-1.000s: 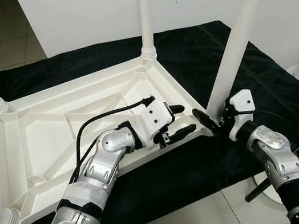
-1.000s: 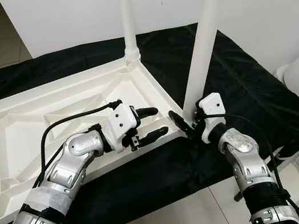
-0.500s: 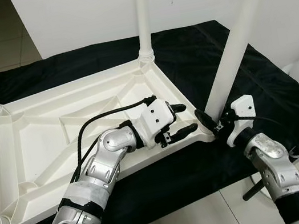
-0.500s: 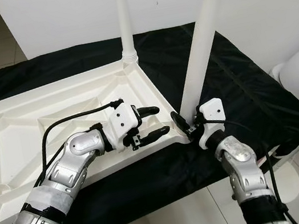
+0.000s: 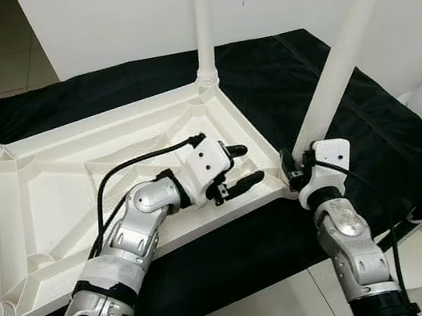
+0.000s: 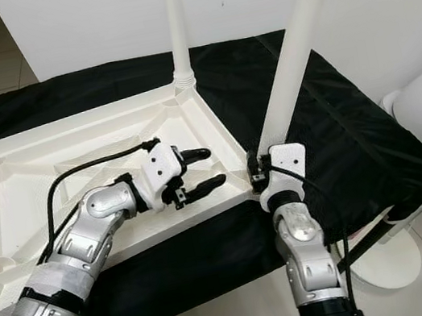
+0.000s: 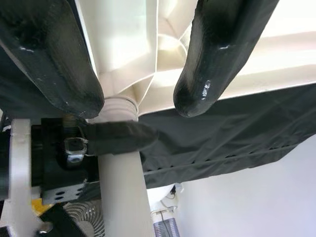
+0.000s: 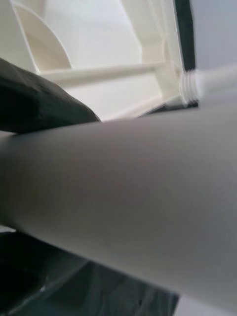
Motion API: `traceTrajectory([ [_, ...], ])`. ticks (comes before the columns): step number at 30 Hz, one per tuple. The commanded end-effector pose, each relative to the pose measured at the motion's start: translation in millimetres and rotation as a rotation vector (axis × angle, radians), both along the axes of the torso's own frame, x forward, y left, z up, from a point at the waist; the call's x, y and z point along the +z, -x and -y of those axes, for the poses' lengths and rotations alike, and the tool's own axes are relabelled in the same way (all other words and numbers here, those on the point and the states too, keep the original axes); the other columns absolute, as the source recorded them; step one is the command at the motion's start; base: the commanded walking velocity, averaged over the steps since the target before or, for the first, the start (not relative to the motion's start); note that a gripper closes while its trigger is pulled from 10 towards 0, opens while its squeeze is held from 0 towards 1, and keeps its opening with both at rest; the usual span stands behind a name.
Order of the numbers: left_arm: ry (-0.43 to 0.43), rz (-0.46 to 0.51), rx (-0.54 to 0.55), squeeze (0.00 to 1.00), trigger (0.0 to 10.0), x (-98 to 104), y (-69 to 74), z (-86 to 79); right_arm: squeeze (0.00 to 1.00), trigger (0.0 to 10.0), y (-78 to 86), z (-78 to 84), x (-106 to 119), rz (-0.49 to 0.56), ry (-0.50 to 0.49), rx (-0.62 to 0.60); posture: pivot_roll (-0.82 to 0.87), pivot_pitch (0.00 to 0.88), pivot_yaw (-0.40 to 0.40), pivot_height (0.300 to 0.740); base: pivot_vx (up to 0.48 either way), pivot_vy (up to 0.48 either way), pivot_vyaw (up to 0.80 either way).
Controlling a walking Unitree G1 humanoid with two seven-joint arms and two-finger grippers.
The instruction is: Building children table
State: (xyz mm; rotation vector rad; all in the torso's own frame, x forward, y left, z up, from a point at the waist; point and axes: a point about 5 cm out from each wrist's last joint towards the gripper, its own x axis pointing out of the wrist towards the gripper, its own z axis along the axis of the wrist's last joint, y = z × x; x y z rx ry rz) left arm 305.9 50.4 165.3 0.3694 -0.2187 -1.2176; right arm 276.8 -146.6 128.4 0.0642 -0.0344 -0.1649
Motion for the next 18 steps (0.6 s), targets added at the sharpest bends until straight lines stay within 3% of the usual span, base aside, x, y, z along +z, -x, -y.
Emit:
traceTrajectory([
  [1,-0.025,-0.003,-0.054,0.00,10.0,-2,4.9,1.8,0.00,10.0,3.0,-0.4,-12,-0.081,-0.078,-0.110,-0.02,0.028,-0.031,0.740,0.000,0.000,0.00],
  [3,-0.025,-0.003,-0.054,0.00,10.0,-3,5.1,2.0,0.00,10.0,3.0,-2.9,-11,-0.082,-0.094,-0.126,-0.02,0.027,-0.032,0.740,0.000,0.000,0.00],
  [5,-0.021,-0.005,-0.057,0.00,10.0,-3,5.6,3.3,0.00,10.0,1.3,-12.7,-4,-0.058,-0.073,-0.065,-0.02,0.022,-0.033,0.740,0.000,0.000,0.00],
  [9,-0.020,-0.005,-0.060,0.00,10.0,-3,5.9,4.4,0.00,10.0,2.3,-14.3,-1,-0.040,-0.050,-0.030,-0.02,0.019,-0.035,0.740,0.000,0.000,0.00],
  [10,-0.020,-0.005,-0.060,0.00,10.0,-3,5.8,4.5,1.00,10.0,2.9,-13.6,0,-0.040,-0.045,-0.028,-0.02,0.019,-0.035,0.740,0.000,0.000,0.00],
  [18,-0.017,0.000,-0.055,0.00,10.0,-2,4.1,5.2,1.00,10.0,7.4,-10.9,4,-0.007,-0.042,0.035,-0.02,0.016,-0.037,0.740,0.000,0.000,0.00],
])
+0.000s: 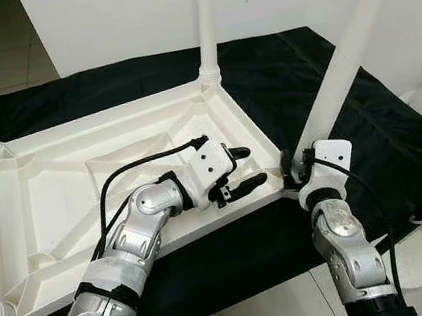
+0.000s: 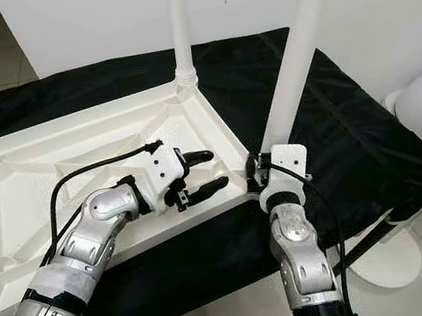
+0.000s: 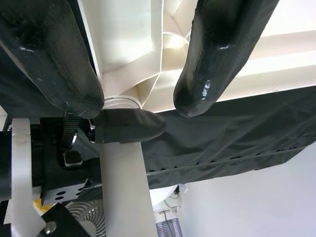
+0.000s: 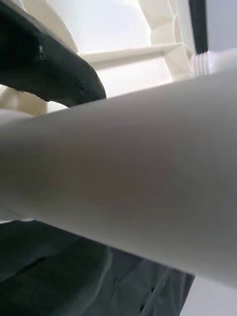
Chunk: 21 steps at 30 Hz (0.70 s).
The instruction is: Building children table
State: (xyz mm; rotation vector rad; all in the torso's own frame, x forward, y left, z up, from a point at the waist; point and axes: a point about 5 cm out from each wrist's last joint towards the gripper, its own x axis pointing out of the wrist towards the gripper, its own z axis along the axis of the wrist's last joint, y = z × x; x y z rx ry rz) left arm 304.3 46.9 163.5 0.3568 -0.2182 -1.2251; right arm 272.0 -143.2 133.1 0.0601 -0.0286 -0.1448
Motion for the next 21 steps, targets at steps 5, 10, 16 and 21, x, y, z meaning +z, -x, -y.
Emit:
traceTrajectory([
  [5,-0.021,0.009,-0.046,0.00,10.0,0,3.7,2.3,0.00,10.0,8.6,1.1,-1,0.004,-0.009,0.137,-0.02,0.012,-0.037,0.740,0.000,0.000,0.00],
  [10,-0.019,0.006,-0.053,0.00,10.0,-1,4.8,3.4,0.00,10.0,13.0,17.1,0,0.025,0.087,0.305,-0.02,0.010,-0.029,0.740,0.000,0.000,0.00],
  [16,-0.019,0.006,-0.073,0.00,10.0,0,6.4,7.7,0.00,10.0,5.1,43.7,5,0.052,0.177,0.408,-0.02,0.006,-0.025,0.740,0.000,0.000,0.00],
  [21,-0.022,0.010,-0.078,0.00,10.0,0,6.9,9.5,0.00,10.0,-4.0,50.9,6,0.053,0.212,0.449,-0.01,0.002,-0.023,0.740,0.000,0.000,0.00],
])
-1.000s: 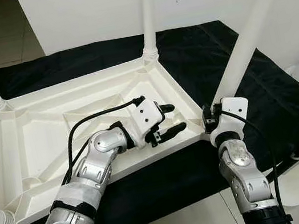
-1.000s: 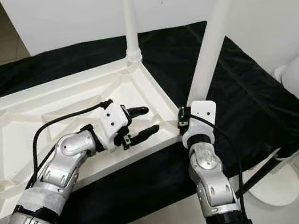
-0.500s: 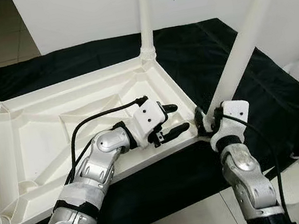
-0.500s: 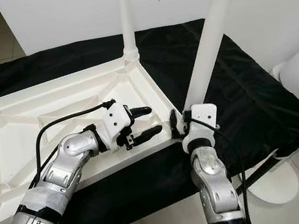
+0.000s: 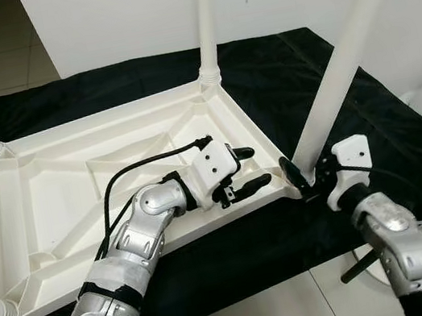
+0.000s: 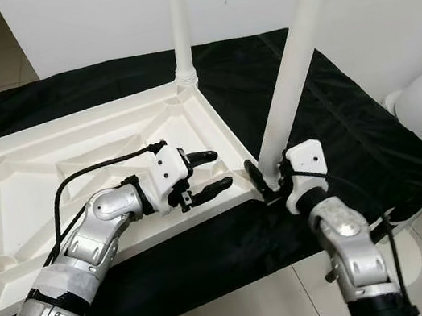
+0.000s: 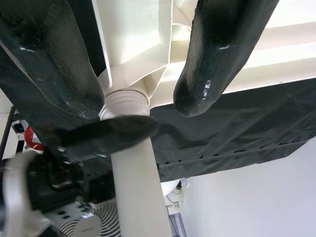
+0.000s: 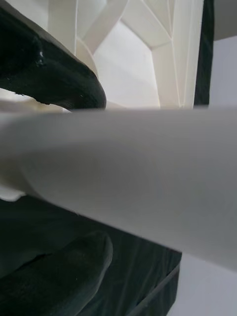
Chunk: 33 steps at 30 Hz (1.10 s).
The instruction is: Building children table
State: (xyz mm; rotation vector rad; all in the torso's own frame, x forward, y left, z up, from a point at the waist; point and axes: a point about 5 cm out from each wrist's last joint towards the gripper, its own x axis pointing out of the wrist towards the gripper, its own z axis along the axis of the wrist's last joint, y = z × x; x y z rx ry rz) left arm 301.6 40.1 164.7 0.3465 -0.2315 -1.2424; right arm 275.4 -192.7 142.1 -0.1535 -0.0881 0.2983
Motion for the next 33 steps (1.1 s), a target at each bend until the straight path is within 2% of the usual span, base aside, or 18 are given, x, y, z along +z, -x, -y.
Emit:
traceTrajectory([
  [1,-0.033,0.008,-0.059,0.00,10.0,-1,4.3,2.6,0.00,10.0,-0.5,1.4,-3,-0.009,-0.010,0.011,-0.01,0.002,-0.023,0.740,0.000,0.000,0.00],
  [5,-0.033,0.007,-0.062,0.00,10.0,0,4.5,3.5,0.00,9.8,-7.6,0.5,-5,-0.035,-0.003,0.074,0.00,0.000,-0.024,0.740,0.000,0.000,0.00],
  [6,-0.033,0.008,-0.063,0.00,10.0,0,4.3,3.9,0.00,6.4,-13.0,-1.4,-6,-0.046,0.016,0.104,0.00,0.000,-0.024,0.740,0.000,0.000,0.00],
  [8,-0.033,0.008,-0.063,0.00,10.0,0,4.3,3.9,0.00,6.4,-13.0,-1.4,-6,-0.046,0.016,0.104,0.00,0.000,-0.024,0.740,0.000,0.000,0.00],
  [9,-0.033,0.009,-0.063,0.00,10.0,1,4.1,3.9,0.00,2.4,-17.0,-4.2,-9,-0.056,0.026,0.138,0.00,0.000,-0.022,0.740,0.000,0.000,0.00],
  [10,-0.033,0.011,-0.063,0.00,10.0,1,3.8,4.0,0.00,0.0,-19.2,-7.1,-12,-0.072,0.029,0.170,0.01,0.000,-0.024,0.740,0.000,0.000,0.00],
  [13,-0.032,0.016,-0.059,0.00,10.0,3,2.9,4.0,0.00,0.0,-19.6,-14.7,-20,-0.102,0.027,0.233,0.01,0.000,-0.024,0.740,0.000,0.000,0.00],
  [21,-0.028,0.016,-0.057,0.00,10.0,3,3.2,3.9,0.00,0.0,-16.6,-14.8,-27,-0.111,0.026,0.229,0.01,0.000,-0.027,0.740,0.000,0.000,0.00],
  [22,-0.027,0.015,-0.058,0.00,10.0,3,3.3,3.8,0.00,10.0,-15.5,-12.8,-27,-0.113,-0.003,0.192,0.01,0.000,-0.027,0.740,0.000,0.000,0.00],
  [28,-0.028,0.016,-0.058,0.00,10.0,2,3.6,4.0,0.00,10.0,-16.4,-9.7,-26,-0.115,-0.038,0.083,0.00,0.000,-0.029,0.740,0.000,0.000,0.00],
  [33,-0.027,0.014,-0.058,0.00,10.0,2,3.6,4.3,0.00,10.0,-16.3,-16.8,-22,-0.099,-0.108,-0.022,0.00,0.000,-0.030,0.740,0.000,0.000,0.00],
])
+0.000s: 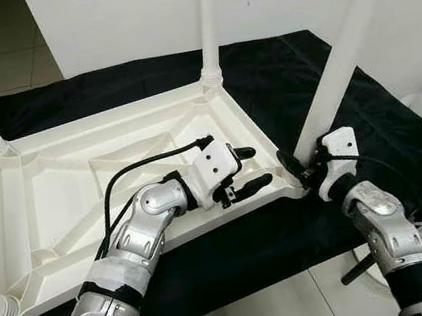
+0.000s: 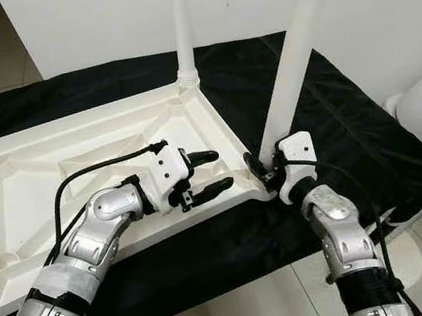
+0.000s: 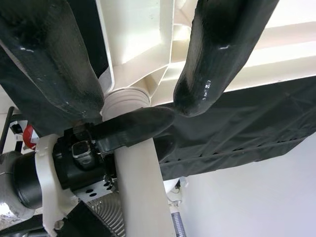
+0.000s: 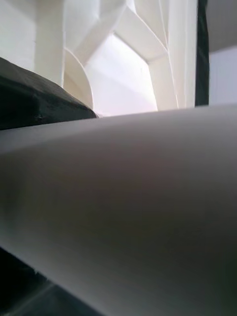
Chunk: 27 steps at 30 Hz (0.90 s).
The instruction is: Building children table
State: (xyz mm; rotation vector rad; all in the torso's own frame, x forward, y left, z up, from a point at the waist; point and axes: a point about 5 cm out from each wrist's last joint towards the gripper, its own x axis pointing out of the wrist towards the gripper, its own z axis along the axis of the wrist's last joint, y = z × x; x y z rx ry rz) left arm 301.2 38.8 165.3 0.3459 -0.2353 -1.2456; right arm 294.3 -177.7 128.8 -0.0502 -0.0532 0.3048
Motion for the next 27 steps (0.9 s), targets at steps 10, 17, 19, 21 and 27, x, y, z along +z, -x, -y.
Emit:
traceTrajectory([
  [10,-0.027,0.010,-0.057,0.00,10.0,0,4.1,3.7,0.00,10.0,8.4,-25.2,-14,-0.113,-0.128,-0.402,0.00,0.000,-0.037,0.740,0.000,0.000,0.00],
  [17,-0.026,0.014,-0.054,0.00,10.0,0,3.6,3.8,0.00,10.0,9.7,-43.3,-9,-0.100,-0.207,-0.485,0.01,0.000,-0.050,0.740,0.000,0.000,0.00],
  [19,-0.026,0.013,-0.052,0.00,10.0,0,3.5,3.6,0.00,10.0,9.9,-43.6,-5,-0.082,-0.234,-0.489,0.00,0.000,-0.047,0.740,0.000,0.000,0.00],
  [21,-0.026,0.013,-0.052,0.00,10.0,0,3.5,3.6,0.00,10.0,9.9,-43.6,-5,-0.082,-0.234,-0.489,0.00,0.000,-0.047,0.740,0.000,0.000,0.00],
  [27,-0.028,0.014,-0.055,0.00,10.0,-1,3.5,3.9,1.00,10.0,13.9,-37.0,3,-0.031,-0.212,-0.451,0.00,0.000,-0.048,0.740,0.000,0.000,0.00],
])
